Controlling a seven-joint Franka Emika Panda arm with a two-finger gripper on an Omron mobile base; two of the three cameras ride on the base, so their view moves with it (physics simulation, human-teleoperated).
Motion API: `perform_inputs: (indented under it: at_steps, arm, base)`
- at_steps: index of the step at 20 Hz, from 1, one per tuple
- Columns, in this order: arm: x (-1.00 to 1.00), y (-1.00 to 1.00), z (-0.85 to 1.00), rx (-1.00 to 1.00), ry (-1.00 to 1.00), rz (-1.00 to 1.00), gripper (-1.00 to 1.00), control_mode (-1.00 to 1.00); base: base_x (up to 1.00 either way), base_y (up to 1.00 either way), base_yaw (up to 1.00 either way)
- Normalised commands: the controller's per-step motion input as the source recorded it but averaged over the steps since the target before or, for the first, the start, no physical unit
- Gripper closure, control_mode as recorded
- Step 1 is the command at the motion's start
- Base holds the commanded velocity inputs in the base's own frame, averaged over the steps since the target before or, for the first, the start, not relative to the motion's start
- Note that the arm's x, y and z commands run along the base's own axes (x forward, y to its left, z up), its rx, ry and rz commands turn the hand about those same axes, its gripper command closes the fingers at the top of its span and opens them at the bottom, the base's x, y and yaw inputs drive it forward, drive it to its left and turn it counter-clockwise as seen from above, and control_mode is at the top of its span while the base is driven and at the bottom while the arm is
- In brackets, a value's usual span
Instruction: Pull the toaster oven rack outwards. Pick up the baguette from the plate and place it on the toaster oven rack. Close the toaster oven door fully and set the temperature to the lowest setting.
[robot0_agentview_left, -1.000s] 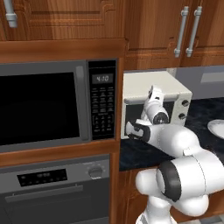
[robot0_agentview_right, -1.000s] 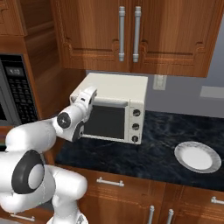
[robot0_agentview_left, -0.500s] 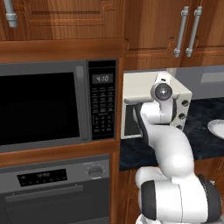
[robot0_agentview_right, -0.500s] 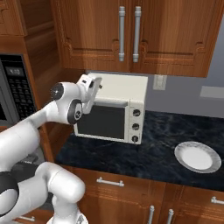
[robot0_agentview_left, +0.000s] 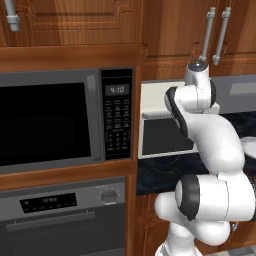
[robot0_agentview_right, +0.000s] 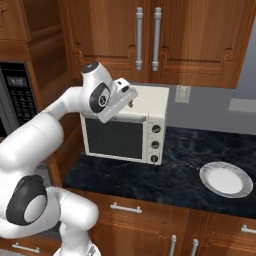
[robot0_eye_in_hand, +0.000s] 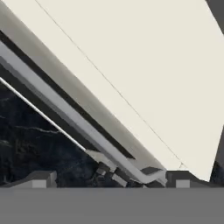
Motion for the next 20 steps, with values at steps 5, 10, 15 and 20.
perform_inputs:
  at_steps: [5, 10, 15, 20]
  arm:
    - [0.13, -0.6, -0.34, 0.44, -0.01, -0.49, -1.0, -1.0]
    - [0.12, -0.6, -0.49, 0.35, -0.01, -0.65, -1.0, -1.0]
    - [-0.1, -0.35, -0.51, 0.21, 0.0, -0.64, -1.0, -1.0]
    - [0.05, -0.26, -0.41, 0.18, 0.0, -0.67, -1.0, -1.0]
  base:
    - [0.0, 0.0, 0.0]
    - [0.0, 0.0, 0.0]
    - [0.0, 0.0, 0.0]
    - [0.0, 0.0, 0.0]
